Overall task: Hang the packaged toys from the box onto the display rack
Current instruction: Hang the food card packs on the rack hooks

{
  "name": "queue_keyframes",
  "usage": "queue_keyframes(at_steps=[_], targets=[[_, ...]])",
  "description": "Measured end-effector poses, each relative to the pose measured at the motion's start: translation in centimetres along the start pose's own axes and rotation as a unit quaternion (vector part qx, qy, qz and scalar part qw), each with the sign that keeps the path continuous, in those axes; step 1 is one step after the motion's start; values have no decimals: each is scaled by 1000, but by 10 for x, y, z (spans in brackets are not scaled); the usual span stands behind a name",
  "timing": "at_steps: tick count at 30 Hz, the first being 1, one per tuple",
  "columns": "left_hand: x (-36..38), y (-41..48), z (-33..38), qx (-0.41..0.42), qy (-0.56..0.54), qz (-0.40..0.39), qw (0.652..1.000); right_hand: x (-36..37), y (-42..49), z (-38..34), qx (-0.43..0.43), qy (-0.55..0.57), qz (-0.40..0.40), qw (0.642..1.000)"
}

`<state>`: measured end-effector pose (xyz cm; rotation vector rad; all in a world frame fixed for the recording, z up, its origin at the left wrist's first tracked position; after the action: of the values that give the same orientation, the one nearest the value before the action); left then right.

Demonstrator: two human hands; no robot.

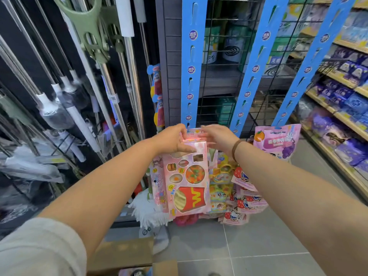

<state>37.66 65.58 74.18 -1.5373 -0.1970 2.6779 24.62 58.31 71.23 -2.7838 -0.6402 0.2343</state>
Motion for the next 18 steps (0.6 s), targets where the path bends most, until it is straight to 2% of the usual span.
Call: queue_keyframes(at_steps=[2,5,8,10,14,18], targets=[[-3,5,6,1,-23,9,1000,16,-10,3,53,7,-111,992],[-6,10,15,9,-68,20,997,15,-16,4,36,12,-157,987],[-9,11,20,12,-88,26,996,1,-18,-6,-7,-8,-112,994],[-20,11,16,6,-89,65,994,-8,-16,-13,-26,-10,-75,997],[-43,2,-11,-44,-98,121,987,-28,-12,-26,-36,98,-5,995],[-39,-8,-29,-73,-151,84,982,-49,-14,-34,-47,226,86,969]])
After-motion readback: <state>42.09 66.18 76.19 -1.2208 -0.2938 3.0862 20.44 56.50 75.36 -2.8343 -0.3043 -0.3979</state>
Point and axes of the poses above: each hand's wrist, its own y-axis towards the middle knuckle, its own x-axis out of the palm, z = x × y, the point moved 7 cm from there along y, towards the middle knuckle, and after that the axes turned 5 degrees about y, right-handed, at the moved point
